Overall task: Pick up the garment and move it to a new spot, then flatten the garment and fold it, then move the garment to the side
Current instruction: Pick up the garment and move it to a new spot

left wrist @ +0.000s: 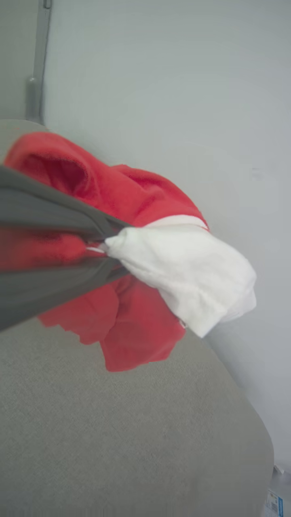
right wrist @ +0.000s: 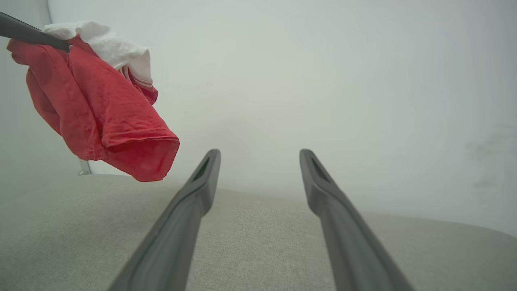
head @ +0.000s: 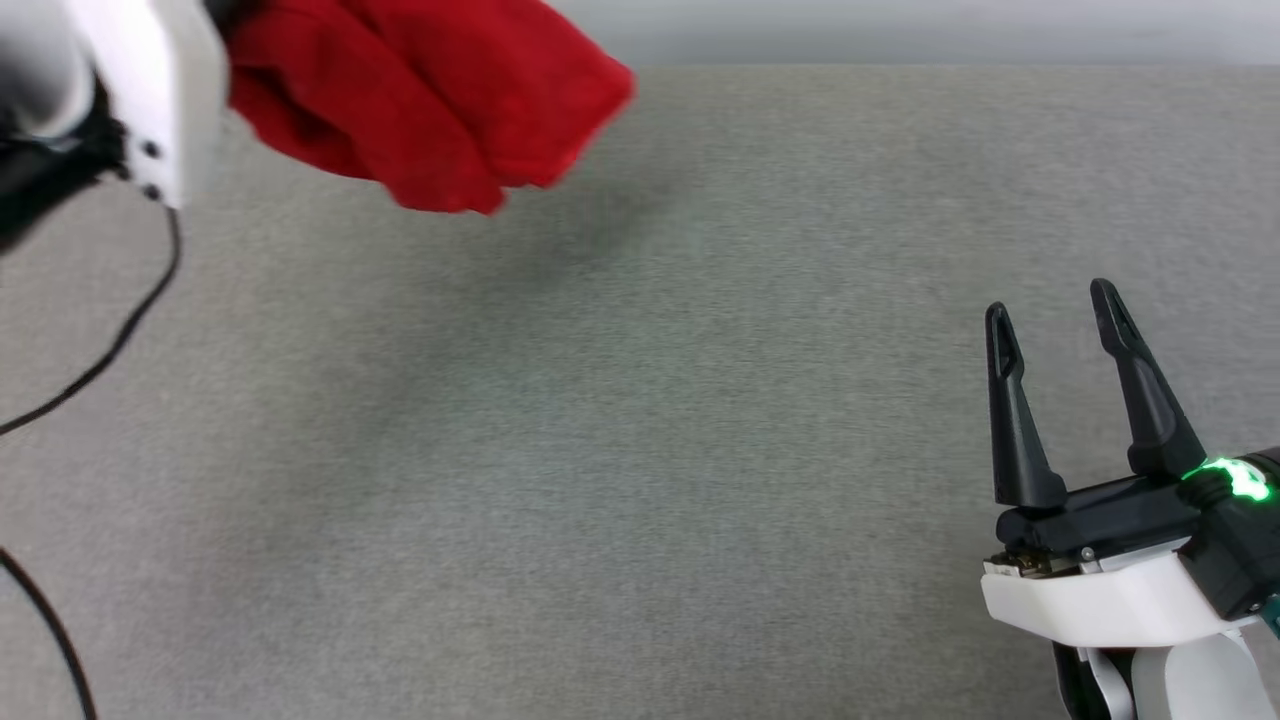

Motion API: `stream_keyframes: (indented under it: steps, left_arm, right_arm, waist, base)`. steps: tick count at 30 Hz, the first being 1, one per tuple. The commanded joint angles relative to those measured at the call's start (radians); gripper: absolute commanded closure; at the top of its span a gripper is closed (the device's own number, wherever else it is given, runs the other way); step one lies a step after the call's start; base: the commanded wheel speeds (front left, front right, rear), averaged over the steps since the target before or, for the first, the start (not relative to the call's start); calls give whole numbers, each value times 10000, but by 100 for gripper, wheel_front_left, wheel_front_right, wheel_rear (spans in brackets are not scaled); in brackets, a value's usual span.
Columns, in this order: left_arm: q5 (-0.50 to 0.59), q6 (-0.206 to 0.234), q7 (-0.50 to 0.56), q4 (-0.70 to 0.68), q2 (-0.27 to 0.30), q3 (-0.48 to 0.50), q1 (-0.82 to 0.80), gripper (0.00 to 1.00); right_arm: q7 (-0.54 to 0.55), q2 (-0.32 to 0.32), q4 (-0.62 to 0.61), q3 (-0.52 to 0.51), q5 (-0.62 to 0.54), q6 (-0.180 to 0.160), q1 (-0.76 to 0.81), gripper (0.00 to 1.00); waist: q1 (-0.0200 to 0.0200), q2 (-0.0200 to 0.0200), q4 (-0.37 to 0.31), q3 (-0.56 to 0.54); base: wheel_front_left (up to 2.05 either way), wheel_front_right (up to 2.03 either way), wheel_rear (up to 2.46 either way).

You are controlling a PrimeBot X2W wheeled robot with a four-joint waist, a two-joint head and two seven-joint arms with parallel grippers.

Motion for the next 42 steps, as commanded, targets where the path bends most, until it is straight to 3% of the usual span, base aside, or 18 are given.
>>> stream_keyframes:
  steps: [1,10,17,29,36,37,38,39,42]
  left_arm:
    - [54,3,16,-51,-30,-59,-118,100]
    - [173,4,-362,-833,-1121,-1252,279,100]
    - [345,62,-770,-1292,-1990,-2310,1497,100]
    - [606,30,-1648,446,-3501,-4309,4015,100]
    - [942,-5,-2042,1389,-4074,-4956,4529,100]
    - [960,-7,-2217,1431,-4145,-4944,4487,89]
    - [1049,1,-2455,1448,-4219,-4880,4412,14]
    - [1103,15,-2682,1462,-4277,-4793,4339,0]
    - [1462,228,-3417,1362,-4373,-4597,4196,0]
  right_arm:
    - [-21,2,3,-14,44,-3,43,0]
    - [-21,5,17,-174,283,-3,-152,0]
    - [-21,7,89,-380,307,-3,3,0]
    - [-21,7,134,-659,415,-3,-346,0]
    - [-21,7,234,-777,493,-3,-347,0]
    - [-21,5,245,-776,498,-3,-328,0]
    - [-21,7,260,-774,487,-3,-297,0]
    - [-21,7,280,-774,487,-3,-256,0]
    - [-21,7,356,-757,480,-3,-108,0]
  waist:
    - [1,0,-274,-74]
    - [1,0,-1440,-109]
    - [1,0,-1884,-25]
    - [1,0,-2033,548]
    - [1,0,-1817,449]
    - [1,0,-1773,397]
    - [1,0,-1725,331]
    - [1,0,-1683,258]
    - [1,0,-1564,-19]
  base:
    - [0,0,0]
    - [0,0,0]
    - [0,0,0]
    - [0,0,0]
    - [0,0,0]
    - [0,0,0]
    - [0,0,0]
    - [0,0,0]
    - [0,0,0]
